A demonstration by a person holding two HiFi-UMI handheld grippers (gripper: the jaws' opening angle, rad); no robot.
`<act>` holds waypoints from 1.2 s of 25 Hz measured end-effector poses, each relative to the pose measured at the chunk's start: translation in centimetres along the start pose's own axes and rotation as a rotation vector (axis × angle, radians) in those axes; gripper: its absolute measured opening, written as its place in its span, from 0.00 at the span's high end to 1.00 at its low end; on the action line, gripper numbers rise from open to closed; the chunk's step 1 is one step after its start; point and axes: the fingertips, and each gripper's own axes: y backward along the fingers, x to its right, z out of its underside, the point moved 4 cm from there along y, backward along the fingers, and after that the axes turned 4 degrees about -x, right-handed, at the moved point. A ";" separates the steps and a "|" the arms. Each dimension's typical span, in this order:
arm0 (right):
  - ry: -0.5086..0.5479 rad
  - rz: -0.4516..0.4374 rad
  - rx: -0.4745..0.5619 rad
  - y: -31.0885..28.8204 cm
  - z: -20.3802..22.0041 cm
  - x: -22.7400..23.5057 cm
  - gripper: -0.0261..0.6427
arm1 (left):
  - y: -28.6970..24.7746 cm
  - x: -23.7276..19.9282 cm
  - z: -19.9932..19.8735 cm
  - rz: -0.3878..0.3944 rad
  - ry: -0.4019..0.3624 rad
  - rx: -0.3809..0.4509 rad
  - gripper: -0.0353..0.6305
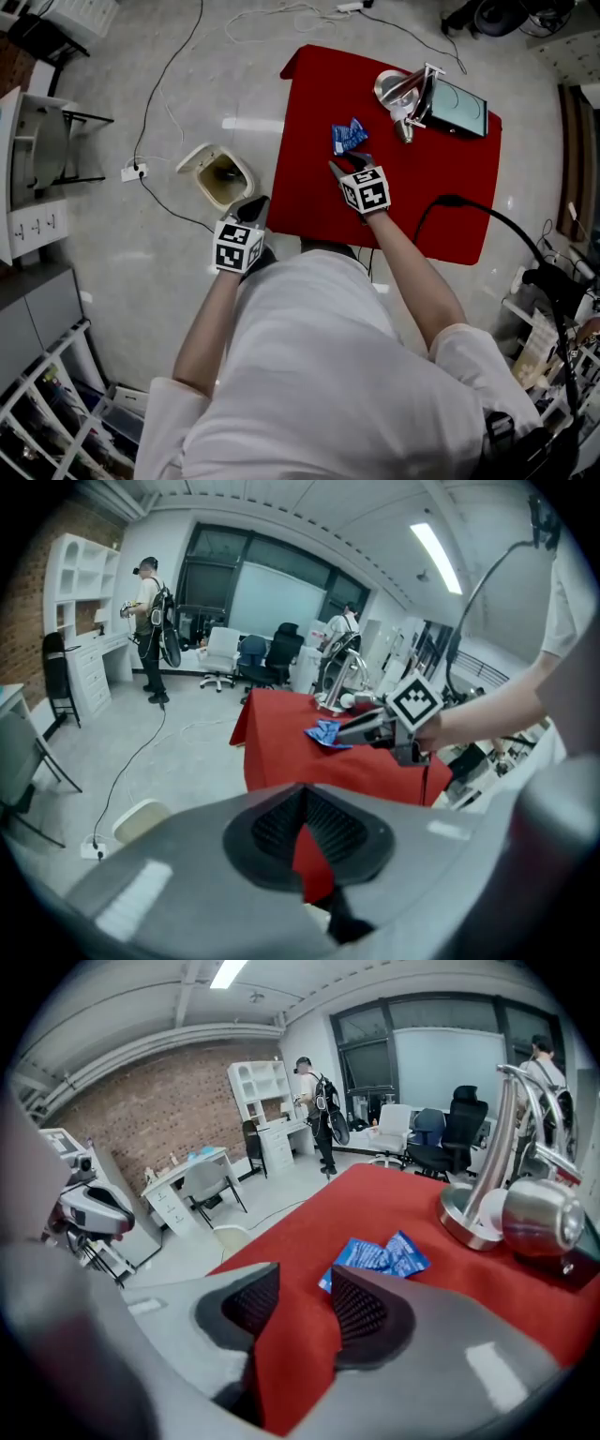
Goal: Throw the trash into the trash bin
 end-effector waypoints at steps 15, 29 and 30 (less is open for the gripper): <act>0.096 0.021 -0.160 -6.3 1.7 3.7 0.62 | -0.6 0.3 1.5 -0.073 0.102 -0.014 0.94; 0.046 0.050 -0.090 -4.5 0.2 3.7 0.96 | 0.1 -0.5 2.3 -0.073 0.120 0.014 0.94; 0.055 0.044 -0.086 -4.5 0.1 3.1 0.96 | 0.3 -0.8 2.4 -0.073 0.123 0.018 0.94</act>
